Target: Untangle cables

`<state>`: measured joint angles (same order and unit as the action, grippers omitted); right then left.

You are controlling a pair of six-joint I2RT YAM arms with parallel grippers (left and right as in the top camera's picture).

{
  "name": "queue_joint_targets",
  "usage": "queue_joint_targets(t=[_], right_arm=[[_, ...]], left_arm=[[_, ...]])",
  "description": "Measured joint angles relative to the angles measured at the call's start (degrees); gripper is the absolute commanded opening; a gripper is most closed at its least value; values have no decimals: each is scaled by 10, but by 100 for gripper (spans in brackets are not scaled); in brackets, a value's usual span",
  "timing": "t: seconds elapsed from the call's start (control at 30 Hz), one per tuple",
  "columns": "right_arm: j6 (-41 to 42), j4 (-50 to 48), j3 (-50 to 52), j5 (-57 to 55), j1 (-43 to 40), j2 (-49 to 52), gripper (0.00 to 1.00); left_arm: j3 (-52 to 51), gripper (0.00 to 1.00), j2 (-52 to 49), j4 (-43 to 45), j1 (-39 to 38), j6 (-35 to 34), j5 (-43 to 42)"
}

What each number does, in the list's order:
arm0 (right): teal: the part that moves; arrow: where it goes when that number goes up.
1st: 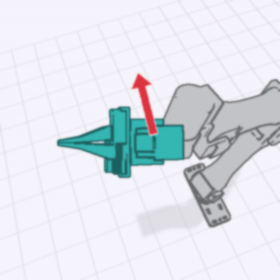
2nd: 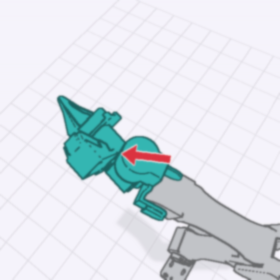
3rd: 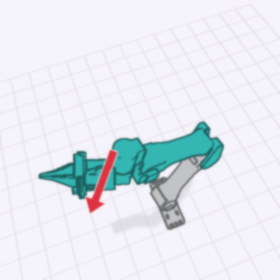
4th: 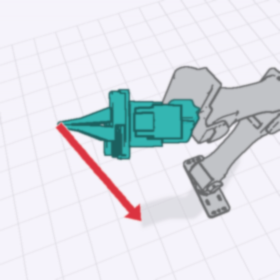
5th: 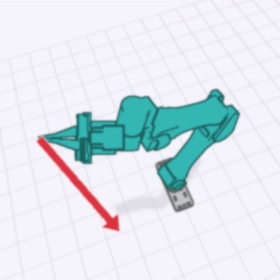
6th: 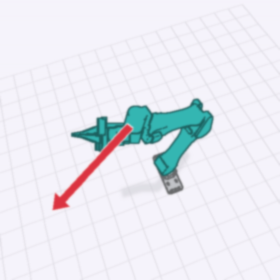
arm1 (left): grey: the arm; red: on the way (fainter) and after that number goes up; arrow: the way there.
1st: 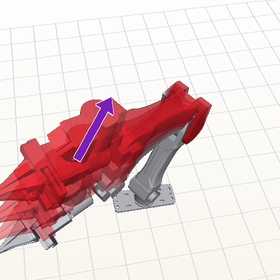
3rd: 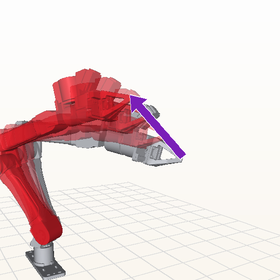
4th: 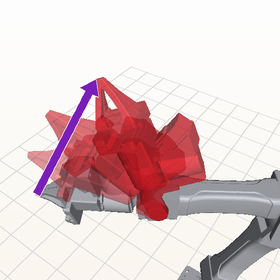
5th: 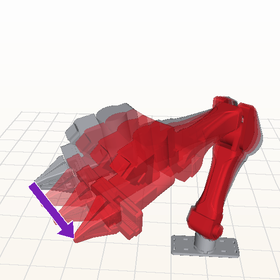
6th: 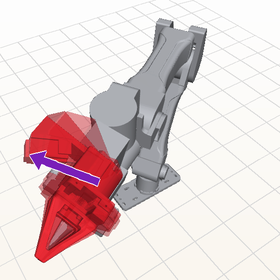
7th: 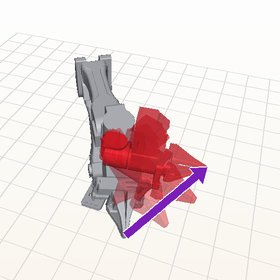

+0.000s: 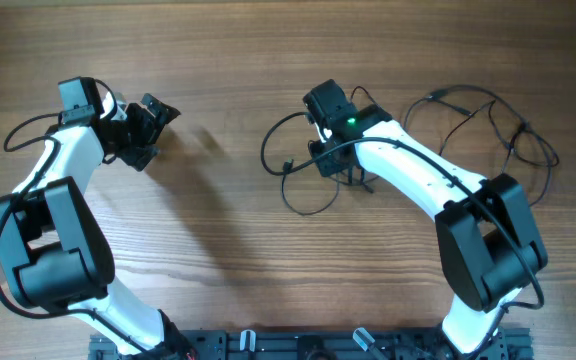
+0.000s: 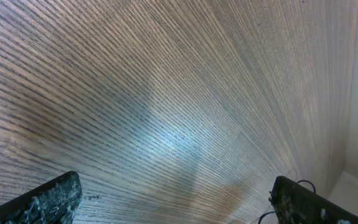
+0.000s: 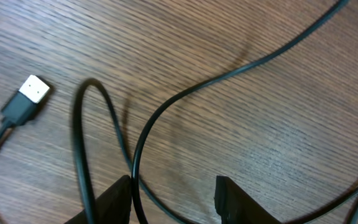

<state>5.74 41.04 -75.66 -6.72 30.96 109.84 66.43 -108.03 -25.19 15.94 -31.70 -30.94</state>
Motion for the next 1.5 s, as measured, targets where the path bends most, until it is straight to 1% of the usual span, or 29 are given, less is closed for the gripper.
queue_joint_targets(t=[0.07,0.1,0.13,0.27,0.37,0.43,0.5,0.57,0.67,0.77,0.9,0.97,1.1,1.17,1.2,1.3,1.43,1.47,1.5], right_arm=[[2,-18,13,0,-1,0,33],[2,-28,22,0,-1,0,12],[2,-32,31,2,-1,0,4],[4,-39,34,52,-1,0,4],[4,-38,-7,95,-1,0,4],[4,-38,-72,115,-2,0,4],[4,-50,-160,129,-7,-1,4],[4,-76,-229,137,-21,-7,4],[9,-131,-268,143,-56,-19,4],[47,-145,-268,145,-113,-22,4],[88,-122,-260,160,-190,1,4],[96,-107,-259,166,-201,14,4],[121,8,-248,184,-234,101,5],[127,43,-241,187,-252,128,8],[128,51,-239,188,-259,132,11],[134,55,-239,187,-277,133,17],[135,55,-239,187,-277,133,18],[135,58,-239,187,-276,133,20],[135,63,-239,185,-276,133,27]], left_arm=[[0,100,0,0,0,0,0],[0,100,0,0,0,0,0],[0,100,0,0,0,0,0],[0,100,0,0,0,0,0],[0,100,0,0,0,0,0],[0,100,0,0,0,0,0],[0,100,0,0,0,0,0],[0,100,0,0,0,0,0],[0,100,0,0,0,0,0],[0,100,0,0,0,0,0],[0,100,0,0,0,0,0],[0,100,0,0,0,0,0],[0,100,0,0,0,0,0],[0,100,0,0,0,0,0],[0,100,0,0,0,0,0],[0,100,0,0,0,0,0],[0,100,0,0,0,0,0],[0,100,0,0,0,0,0],[0,100,0,0,0,0,0]])
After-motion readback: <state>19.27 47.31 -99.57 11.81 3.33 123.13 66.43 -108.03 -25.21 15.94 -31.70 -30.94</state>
